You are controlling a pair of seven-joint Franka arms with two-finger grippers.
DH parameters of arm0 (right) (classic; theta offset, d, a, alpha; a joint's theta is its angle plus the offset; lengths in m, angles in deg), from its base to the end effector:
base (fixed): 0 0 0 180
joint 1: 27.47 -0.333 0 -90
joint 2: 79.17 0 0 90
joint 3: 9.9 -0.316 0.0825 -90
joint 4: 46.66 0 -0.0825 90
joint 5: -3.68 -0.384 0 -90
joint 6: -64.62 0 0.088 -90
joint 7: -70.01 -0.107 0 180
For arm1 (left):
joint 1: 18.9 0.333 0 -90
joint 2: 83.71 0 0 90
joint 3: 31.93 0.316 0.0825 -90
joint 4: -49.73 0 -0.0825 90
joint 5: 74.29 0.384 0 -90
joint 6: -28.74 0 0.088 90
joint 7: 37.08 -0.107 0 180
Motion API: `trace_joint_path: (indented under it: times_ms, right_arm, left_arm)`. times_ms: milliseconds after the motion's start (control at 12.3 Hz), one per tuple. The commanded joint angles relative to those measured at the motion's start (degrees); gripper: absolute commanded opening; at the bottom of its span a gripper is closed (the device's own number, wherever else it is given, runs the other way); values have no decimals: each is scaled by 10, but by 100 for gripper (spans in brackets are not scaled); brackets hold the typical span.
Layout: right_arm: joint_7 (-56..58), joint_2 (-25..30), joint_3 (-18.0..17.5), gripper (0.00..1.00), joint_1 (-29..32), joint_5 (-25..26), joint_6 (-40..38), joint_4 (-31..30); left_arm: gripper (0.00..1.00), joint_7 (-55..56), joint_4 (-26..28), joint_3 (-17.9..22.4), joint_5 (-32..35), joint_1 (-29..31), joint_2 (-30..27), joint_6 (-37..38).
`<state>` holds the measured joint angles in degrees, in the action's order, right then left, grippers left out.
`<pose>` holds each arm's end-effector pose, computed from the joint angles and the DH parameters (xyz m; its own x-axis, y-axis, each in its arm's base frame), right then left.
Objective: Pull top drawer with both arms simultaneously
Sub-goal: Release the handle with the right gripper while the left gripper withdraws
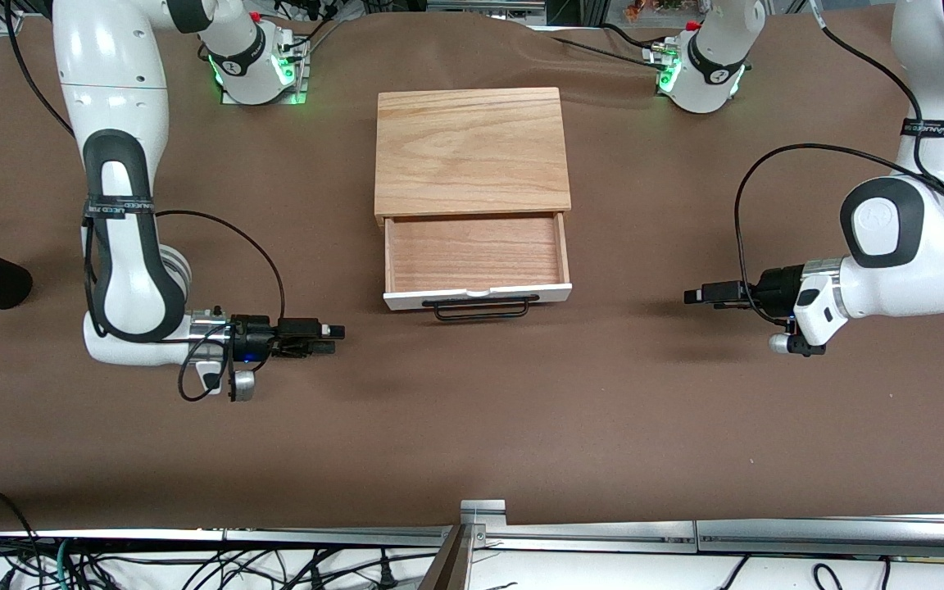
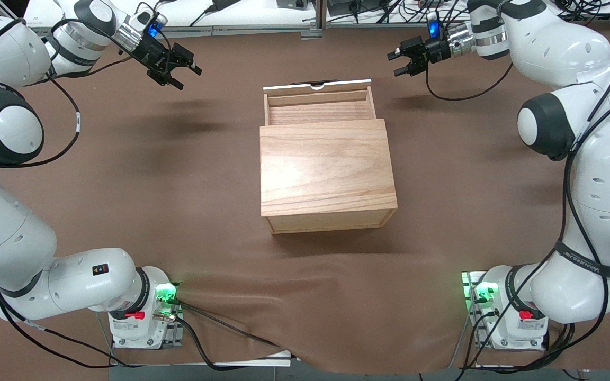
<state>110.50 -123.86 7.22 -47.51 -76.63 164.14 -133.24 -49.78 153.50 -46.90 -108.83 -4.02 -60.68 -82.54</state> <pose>0.6790 0.1615 0.2270 0.9918 0.1246 0.0274 0.0781 -0.4234 -0.9026 0.6206 -0.0283 0.3221 0.9796 0.0175 -0.2001 0.1362 -0.7901 0.5977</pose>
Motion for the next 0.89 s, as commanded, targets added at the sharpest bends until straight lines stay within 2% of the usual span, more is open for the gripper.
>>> trace_joint_path:
  times_ms: [0, 163, 569, 650, 813]
  right_arm:
    - [-6, 15, 8, 100, -11, 25, 8, -10]
    - [-6, 22, 16, 100, -11, 56, 8, -10]
    - [-6, 31, 28, 100, -10, 120, 8, -9]
    - [-6, 31, 40, 100, -11, 135, 7, -6]
    - [-6, 32, 47, 100, -11, 186, 5, 18]
  left_arm:
    - [100, 42, 19, -4, 20, 1, -37, 6]
    - [100, 73, 20, -8, 83, 1, -66, 12]
    - [100, 149, 20, -10, 225, 2, -161, 98]
    - [100, 161, 20, -10, 252, 1, -177, 110]
    - [100, 166, 20, -10, 295, 2, -198, 120]
